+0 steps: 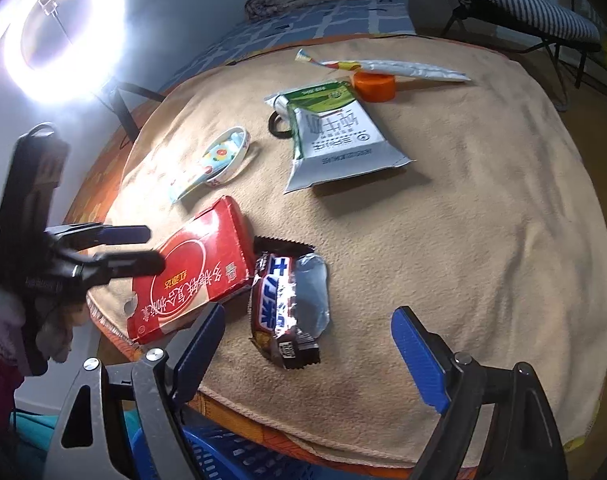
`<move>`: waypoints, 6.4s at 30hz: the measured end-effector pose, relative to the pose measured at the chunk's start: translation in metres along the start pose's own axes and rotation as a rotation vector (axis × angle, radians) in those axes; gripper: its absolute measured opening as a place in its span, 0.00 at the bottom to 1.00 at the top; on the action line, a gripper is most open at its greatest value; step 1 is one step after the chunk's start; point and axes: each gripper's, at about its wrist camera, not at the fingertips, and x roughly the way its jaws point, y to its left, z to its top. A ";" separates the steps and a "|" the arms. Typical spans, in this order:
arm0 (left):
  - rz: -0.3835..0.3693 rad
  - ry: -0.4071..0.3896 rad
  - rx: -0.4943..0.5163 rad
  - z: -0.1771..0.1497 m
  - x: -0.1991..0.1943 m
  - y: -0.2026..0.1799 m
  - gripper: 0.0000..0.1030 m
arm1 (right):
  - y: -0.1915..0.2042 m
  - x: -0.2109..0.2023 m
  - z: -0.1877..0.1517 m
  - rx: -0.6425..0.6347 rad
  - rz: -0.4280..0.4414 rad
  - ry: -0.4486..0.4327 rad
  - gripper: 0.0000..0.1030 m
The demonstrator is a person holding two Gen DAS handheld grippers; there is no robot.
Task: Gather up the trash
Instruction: 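Move both tools back toward the red tissue box and chocolate wrapper, then grasp the red tissue box with the left tool while the right grasps the chocolate wrapper, then carry the box and wrapper over the blue basket and open both tools, then move the left tool to the blue tube while the right approaches the milk carton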
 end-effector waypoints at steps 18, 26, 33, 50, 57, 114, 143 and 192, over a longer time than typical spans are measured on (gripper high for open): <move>-0.152 0.038 -0.062 -0.010 0.003 0.005 0.48 | 0.005 0.031 -0.003 0.027 0.026 0.067 0.49; -0.191 0.052 -0.029 -0.019 0.005 -0.013 0.34 | 0.011 0.033 -0.004 0.014 0.017 0.061 0.37; -0.202 0.033 -0.019 -0.031 0.004 -0.030 0.25 | 0.001 0.032 -0.005 0.040 0.026 0.050 0.22; -0.133 -0.088 0.014 -0.043 -0.035 -0.056 0.13 | -0.013 0.005 -0.014 0.062 0.025 -0.015 0.13; -0.074 -0.044 0.000 -0.033 -0.017 -0.071 0.16 | -0.009 -0.007 -0.020 0.045 0.024 -0.035 0.13; 0.059 0.199 0.050 -0.270 -0.004 -0.060 0.11 | 0.109 0.033 -0.229 -0.344 0.172 0.378 0.18; 0.148 0.205 0.106 -0.256 0.011 -0.071 0.14 | 0.109 0.039 -0.228 -0.333 0.161 0.367 0.49; 0.196 -0.213 0.089 -0.042 -0.062 -0.039 0.63 | 0.006 -0.052 0.002 -0.162 -0.097 -0.131 0.90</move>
